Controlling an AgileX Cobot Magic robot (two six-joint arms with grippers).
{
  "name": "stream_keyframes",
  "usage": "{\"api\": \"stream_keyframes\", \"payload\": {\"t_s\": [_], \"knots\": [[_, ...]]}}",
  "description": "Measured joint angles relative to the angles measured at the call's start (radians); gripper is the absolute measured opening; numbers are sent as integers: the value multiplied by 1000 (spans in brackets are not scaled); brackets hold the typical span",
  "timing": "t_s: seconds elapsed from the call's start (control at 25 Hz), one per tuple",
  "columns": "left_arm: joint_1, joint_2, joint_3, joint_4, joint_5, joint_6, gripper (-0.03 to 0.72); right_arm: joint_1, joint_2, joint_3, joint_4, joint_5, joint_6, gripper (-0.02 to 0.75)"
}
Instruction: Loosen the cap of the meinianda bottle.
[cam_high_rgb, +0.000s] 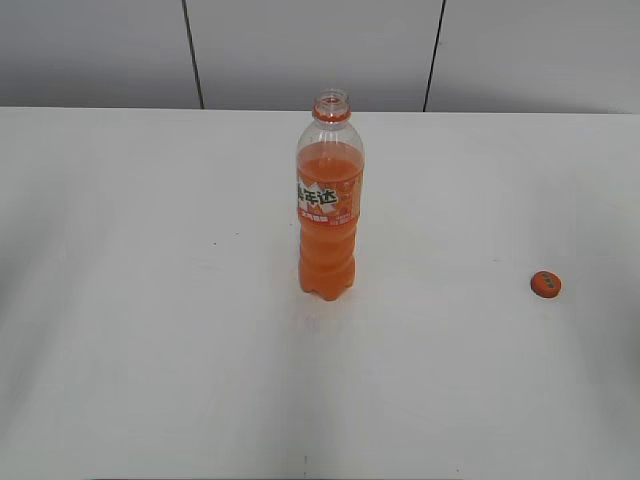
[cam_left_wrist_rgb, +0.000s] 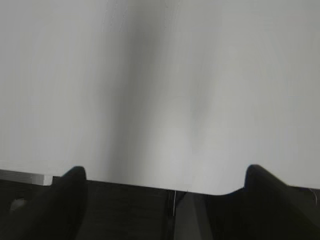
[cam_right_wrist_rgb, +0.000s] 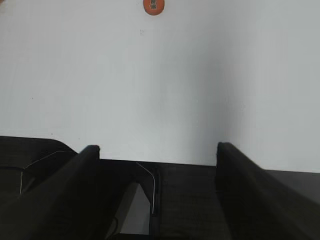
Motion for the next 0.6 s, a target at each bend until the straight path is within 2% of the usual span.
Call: {"api": "stream_keyframes", "payload": {"t_s": [0.24, 0.4, 0.6], "knots": [[0, -400, 208, -1, -21, 8, 568, 0, -256, 155, 0, -1, -1, 533], [0, -643, 316, -3, -22, 92, 565, 0, -401, 252, 1, -33, -1, 533], [0, -930, 341, -91, -26, 225, 563, 0, -568, 354, 1, -62, -27, 533]]}}
